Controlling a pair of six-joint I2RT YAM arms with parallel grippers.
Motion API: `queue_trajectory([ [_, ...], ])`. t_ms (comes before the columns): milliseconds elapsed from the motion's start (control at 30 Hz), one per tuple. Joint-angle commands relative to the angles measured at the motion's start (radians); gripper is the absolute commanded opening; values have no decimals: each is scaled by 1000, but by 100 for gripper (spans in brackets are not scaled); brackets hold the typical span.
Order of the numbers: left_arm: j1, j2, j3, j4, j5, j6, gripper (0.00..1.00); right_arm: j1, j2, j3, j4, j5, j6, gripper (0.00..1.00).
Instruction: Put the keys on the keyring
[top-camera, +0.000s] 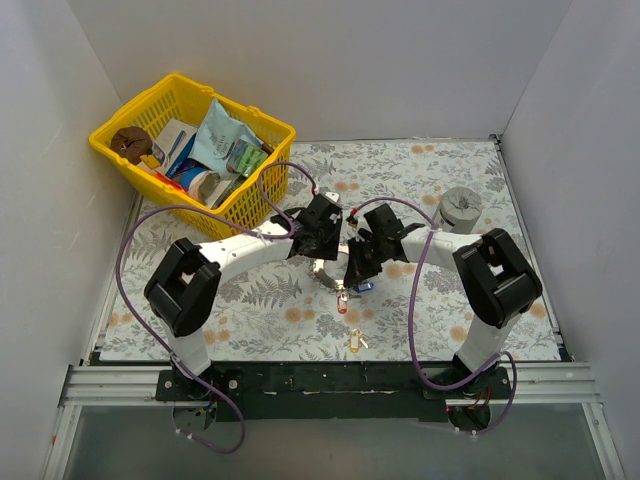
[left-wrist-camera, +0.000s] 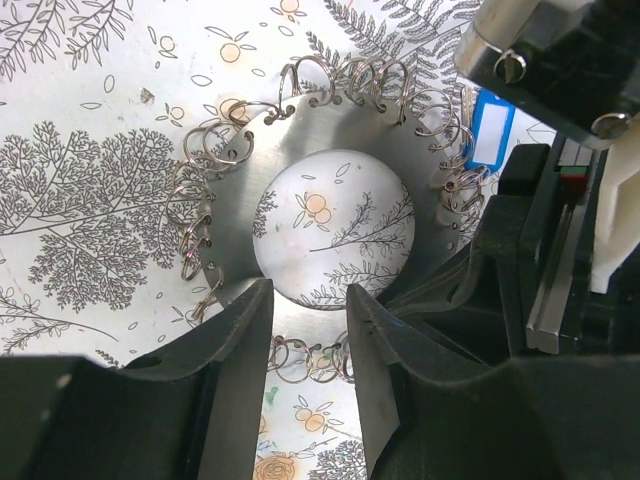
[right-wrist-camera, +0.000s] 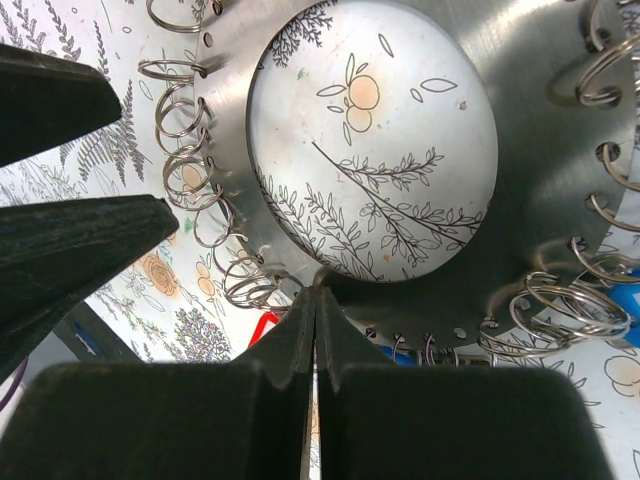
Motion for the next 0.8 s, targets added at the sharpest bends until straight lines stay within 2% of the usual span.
queue_trajectory([
  [0, 7, -43, 12, 7, 13, 11, 36, 8, -20, -9, -45, 48, -9, 1],
  [433, 13, -121, -84, 5, 69, -22, 38, 6, -189, 53, -55, 188, -5, 1],
  [767, 13, -137, -154, 19, 90, -34, 38, 5, -195, 19, -39, 136, -9, 1],
])
